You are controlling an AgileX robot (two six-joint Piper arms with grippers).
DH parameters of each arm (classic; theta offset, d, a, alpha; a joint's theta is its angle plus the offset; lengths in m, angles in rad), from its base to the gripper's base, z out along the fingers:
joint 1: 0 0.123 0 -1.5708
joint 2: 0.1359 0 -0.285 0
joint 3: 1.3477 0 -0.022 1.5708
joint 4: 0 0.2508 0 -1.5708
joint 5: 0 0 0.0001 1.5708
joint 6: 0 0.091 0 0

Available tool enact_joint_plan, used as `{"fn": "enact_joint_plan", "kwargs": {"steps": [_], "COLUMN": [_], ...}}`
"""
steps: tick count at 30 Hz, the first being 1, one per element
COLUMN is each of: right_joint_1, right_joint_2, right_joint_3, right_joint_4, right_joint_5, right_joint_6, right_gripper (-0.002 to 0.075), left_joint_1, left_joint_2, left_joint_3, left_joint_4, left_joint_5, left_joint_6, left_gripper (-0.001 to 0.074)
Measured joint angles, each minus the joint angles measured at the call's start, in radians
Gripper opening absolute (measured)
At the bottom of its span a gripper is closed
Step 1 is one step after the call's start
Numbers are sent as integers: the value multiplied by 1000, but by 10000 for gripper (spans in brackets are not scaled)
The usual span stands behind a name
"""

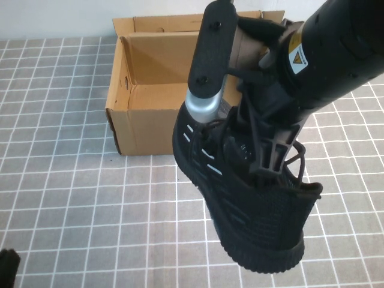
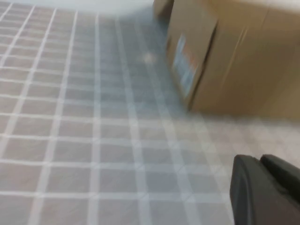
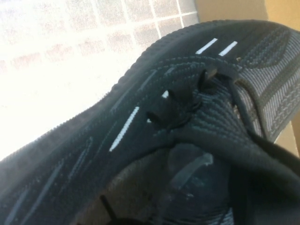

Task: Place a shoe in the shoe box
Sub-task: Hand over the shoe

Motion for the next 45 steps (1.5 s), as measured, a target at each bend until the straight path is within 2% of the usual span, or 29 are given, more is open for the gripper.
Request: {"fn": "enact_joint_plan", "kwargs": {"steps": [10, 14, 17, 20, 25, 28, 35, 39, 45], "right_joint_1": [0, 0, 0, 0, 0, 0, -3, -41, -169], "right_joint_2": [26, 51, 67, 81, 104, 124, 200, 268, 385], "right_joint_3": [-4, -25, -65, -111, -176, -216, -361, -473, -618], "right_joint_4": [6, 6, 2, 2, -4, -5, -62, -67, 36], "right_joint_5": [-22, -26, -29, -35, -16, 3, 43, 62, 66], "right_joint_6": [146, 177, 208, 245, 265, 285, 324, 340, 352], "right_gripper": [-1, -1, -1, -1, -1, -1, -1, -1, -1], "left_joint_1": [0, 0, 0, 0, 0, 0, 0, -10, -136], "left_joint_2": [0, 7, 94, 235, 525, 691, 947, 1048, 1158], "left_joint_3": [-1, -90, -219, -368, -635, -778, -999, -1071, -1110], "left_joint_4": [-256, -275, -255, -242, -234, -234, -282, -362, -389], "left_joint_5": [-218, -103, 16, 150, 449, 570, 604, 580, 460], "left_joint_6": [-53, -55, -45, 9, 191, 289, 443, 521, 585], "left_gripper": [0, 0, 0, 0, 0, 0, 0, 0, 0]}}
